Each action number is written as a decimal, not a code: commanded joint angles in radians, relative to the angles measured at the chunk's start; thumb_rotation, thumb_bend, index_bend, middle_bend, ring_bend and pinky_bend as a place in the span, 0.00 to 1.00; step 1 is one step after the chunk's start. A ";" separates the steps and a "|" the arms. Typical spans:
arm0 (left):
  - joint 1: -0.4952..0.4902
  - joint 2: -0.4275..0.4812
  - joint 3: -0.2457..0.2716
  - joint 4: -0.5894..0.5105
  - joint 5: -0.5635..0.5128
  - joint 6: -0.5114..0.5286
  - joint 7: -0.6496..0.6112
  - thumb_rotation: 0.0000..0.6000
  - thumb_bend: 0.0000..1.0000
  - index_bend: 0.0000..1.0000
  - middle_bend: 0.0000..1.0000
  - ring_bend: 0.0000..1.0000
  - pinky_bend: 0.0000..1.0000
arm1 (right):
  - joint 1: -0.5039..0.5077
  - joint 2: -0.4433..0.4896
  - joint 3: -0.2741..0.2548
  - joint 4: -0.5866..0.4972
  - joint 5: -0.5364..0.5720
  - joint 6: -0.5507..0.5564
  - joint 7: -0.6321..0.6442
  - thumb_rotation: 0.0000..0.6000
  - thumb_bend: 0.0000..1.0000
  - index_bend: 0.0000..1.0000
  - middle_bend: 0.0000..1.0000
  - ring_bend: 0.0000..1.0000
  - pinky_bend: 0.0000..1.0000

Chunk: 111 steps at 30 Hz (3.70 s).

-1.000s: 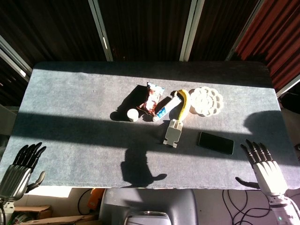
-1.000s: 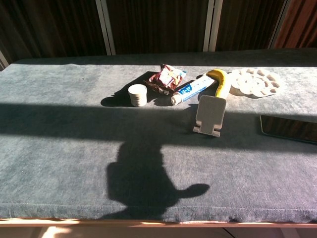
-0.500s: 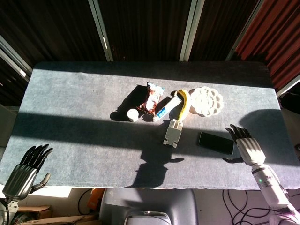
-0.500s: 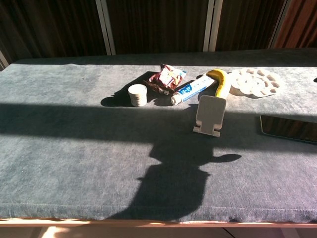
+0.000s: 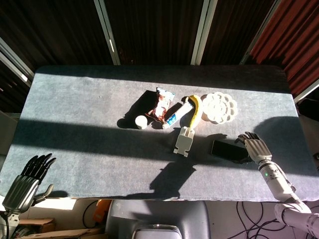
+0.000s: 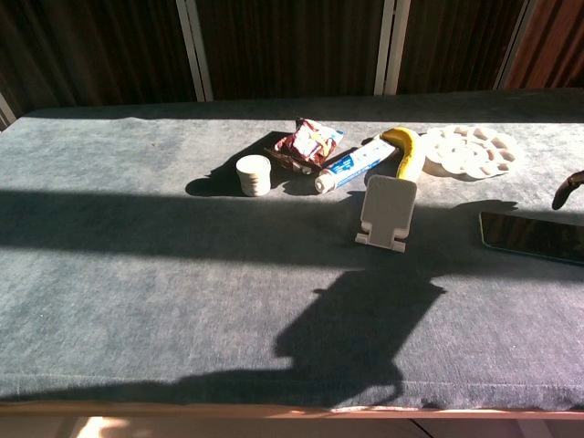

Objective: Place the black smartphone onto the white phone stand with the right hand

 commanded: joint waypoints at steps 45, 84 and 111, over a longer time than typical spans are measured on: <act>-0.004 0.006 0.018 0.005 0.022 0.011 -0.023 1.00 0.40 0.00 0.00 0.00 0.00 | 0.033 -0.108 -0.049 0.051 0.152 0.111 -0.347 1.00 0.28 0.83 0.57 0.32 0.21; -0.007 0.012 0.028 0.010 0.035 0.015 -0.051 1.00 0.40 0.00 0.00 0.00 0.00 | 0.011 -0.138 -0.061 0.109 0.047 0.398 -0.717 1.00 0.32 0.94 0.65 0.43 0.27; -0.023 0.024 0.049 0.025 0.068 0.015 -0.104 1.00 0.40 0.00 0.00 0.00 0.00 | 0.037 -0.083 -0.067 0.040 -0.119 0.528 -0.966 1.00 0.32 0.95 0.65 0.43 0.28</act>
